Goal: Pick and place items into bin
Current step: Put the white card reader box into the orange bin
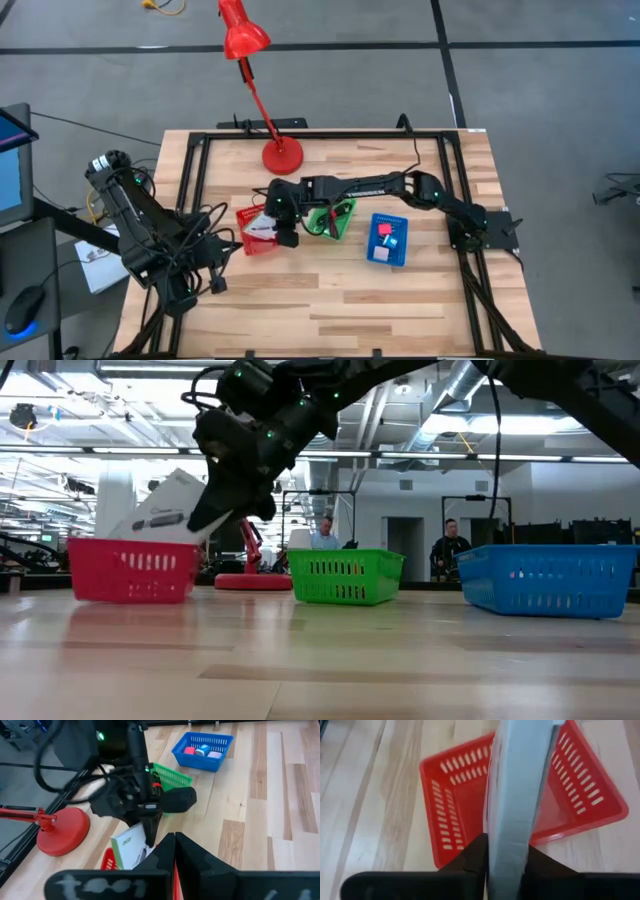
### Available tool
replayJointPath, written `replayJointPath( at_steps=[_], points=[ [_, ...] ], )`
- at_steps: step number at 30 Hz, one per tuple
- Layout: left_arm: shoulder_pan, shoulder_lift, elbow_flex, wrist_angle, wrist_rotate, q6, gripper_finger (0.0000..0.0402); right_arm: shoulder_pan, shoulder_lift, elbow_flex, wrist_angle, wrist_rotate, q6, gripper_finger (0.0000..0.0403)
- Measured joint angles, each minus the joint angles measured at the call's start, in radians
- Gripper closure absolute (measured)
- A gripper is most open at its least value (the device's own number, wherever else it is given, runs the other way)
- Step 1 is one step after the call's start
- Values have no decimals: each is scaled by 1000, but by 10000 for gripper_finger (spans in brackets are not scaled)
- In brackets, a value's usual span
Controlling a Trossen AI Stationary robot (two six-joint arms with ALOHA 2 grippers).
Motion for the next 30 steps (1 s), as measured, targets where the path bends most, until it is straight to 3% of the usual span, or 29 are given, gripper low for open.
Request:
replayJointPath(
  at_steps=[11,18,25,30],
  points=[
    [0,0,0,0,20,2,401,-1,-29,41,0,2,-74,302],
    [0,0,0,0,39,1,401,-1,-35,42,10,58,-76,262],
    [0,0,0,0,39,2,401,-11,-44,44,124,192,-176,267],
    [0,0,0,0,39,3,401,-11,-44,44,155,204,-227,283]
  ],
)
